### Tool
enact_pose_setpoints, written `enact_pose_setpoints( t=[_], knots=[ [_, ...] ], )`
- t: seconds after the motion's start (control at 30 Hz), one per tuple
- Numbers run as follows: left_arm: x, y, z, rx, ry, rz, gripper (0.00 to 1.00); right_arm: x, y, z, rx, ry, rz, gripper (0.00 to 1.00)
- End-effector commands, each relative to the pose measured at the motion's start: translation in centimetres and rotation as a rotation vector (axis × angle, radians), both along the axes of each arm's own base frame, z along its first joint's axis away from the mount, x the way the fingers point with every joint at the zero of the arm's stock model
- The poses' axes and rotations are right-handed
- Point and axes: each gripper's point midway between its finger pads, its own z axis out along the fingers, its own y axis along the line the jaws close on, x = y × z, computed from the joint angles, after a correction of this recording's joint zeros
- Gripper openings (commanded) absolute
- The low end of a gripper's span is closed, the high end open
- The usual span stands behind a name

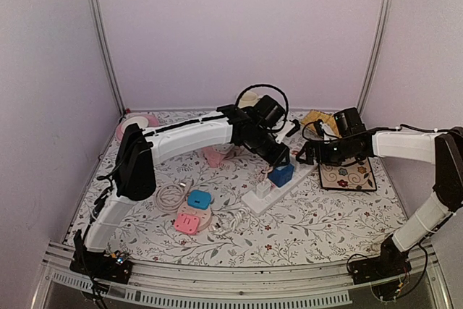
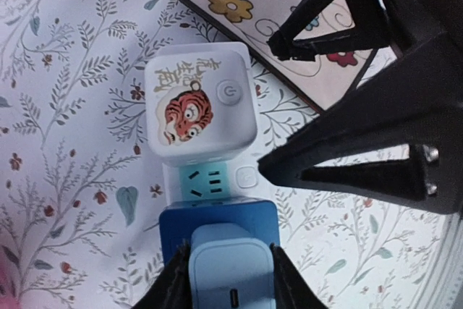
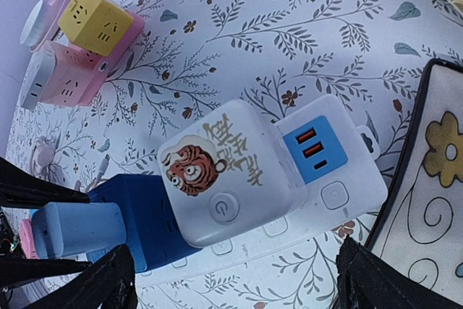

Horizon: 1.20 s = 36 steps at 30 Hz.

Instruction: Pull the plug off the socket

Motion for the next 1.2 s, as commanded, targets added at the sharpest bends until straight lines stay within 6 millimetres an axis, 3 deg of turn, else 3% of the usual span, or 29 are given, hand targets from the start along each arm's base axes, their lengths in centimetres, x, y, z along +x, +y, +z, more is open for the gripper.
enact_pose_setpoints(
  t=[0.0, 0.13, 0.23, 0.4, 0.5, 0.73, 0.9, 1.0, 1.17],
  knots=[
    [0.1, 0.4, -0.3, 0.041, -0.009, 0.043, 0.3, -1.0, 0.5, -0.2, 0.026, 0.031, 0.02, 0.99],
    [2.0, 2.3, -0.3, 0.106, -0.071, 0.15, 0.13, -0.3, 0.9, -0.2, 0.032, 0.032, 0.024, 0.99],
    [4.2, 4.7, -0.1, 0.156, -0.117, 0.278, 0.0, 0.5, 1.3, -0.5, 0.034, 0.038, 0.029, 0.99],
    [6.4, 7.6, 1.1, 0.163, -0.147, 0.403, 0.0, 2.4, 2.6, -0.1, 0.049, 0.029, 0.057, 0.99],
    [6.8, 7.7, 1.5, 0.143, -0.148, 0.414, 0.0, 3.3, 3.7, 0.5, 0.063, 0.014, 0.08, 0.99],
    [6.9, 5.9, 1.5, 0.059, -0.089, 0.387, 0.0, 4.3, 6.6, 0.6, 0.1, 0.022, 0.125, 0.99],
    [7.0, 5.4, 1.2, 0.048, -0.088, 0.363, 0.0, 3.6, 8.2, -1.6, 0.096, 0.071, 0.154, 0.99],
    [7.1, 5.3, 0.9, 0.05, -0.087, 0.351, 0.0, 4.0, 9.5, -1.5, 0.1, 0.066, 0.169, 0.99],
    [7.4, 5.1, 1.5, 0.033, -0.102, 0.339, 0.0, 4.0, 9.8, -3.6, 0.086, 0.116, 0.142, 0.99]
  ],
)
